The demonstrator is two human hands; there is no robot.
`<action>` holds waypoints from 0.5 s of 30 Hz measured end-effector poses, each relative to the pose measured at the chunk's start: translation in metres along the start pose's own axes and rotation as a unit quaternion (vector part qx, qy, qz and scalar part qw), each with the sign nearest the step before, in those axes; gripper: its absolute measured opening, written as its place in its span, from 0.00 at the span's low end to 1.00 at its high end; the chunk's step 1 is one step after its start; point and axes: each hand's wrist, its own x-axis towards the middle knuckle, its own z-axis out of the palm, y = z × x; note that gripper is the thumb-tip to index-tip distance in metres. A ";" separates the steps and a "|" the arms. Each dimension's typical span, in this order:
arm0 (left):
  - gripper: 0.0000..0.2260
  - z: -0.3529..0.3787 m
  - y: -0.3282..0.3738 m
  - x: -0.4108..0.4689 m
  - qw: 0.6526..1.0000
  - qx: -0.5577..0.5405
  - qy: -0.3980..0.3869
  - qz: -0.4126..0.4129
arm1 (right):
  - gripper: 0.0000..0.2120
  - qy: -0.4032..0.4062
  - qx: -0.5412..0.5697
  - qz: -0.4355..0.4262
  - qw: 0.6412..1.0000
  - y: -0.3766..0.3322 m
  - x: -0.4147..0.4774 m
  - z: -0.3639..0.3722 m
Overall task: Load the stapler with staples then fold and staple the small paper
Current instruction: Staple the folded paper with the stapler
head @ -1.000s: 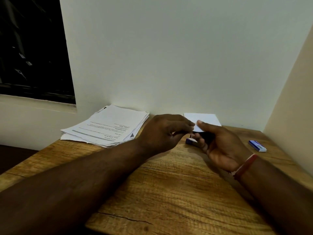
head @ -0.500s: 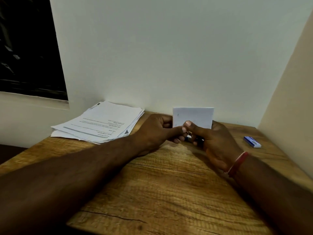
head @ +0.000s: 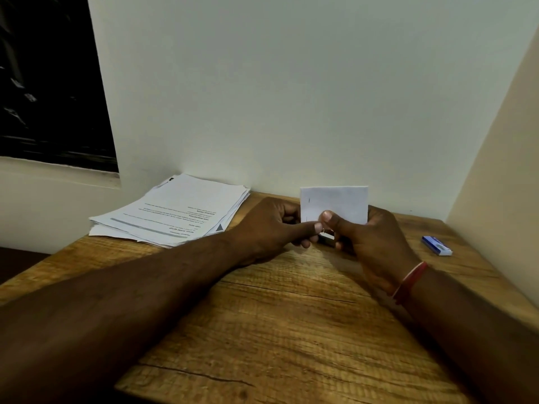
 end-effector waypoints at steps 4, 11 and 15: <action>0.05 -0.004 0.001 -0.003 1.000 -0.014 0.017 0.004 | 0.15 -0.004 0.014 0.006 1.000 -0.003 0.003 -0.006; 0.05 -0.007 0.001 0.001 1.000 0.011 0.018 0.011 | 0.16 -0.008 0.010 0.010 1.000 -0.003 0.006 -0.011; 0.05 -0.007 -0.001 0.003 1.000 0.014 -0.004 -0.006 | 0.15 0.004 -0.015 0.000 1.000 0.001 0.008 -0.011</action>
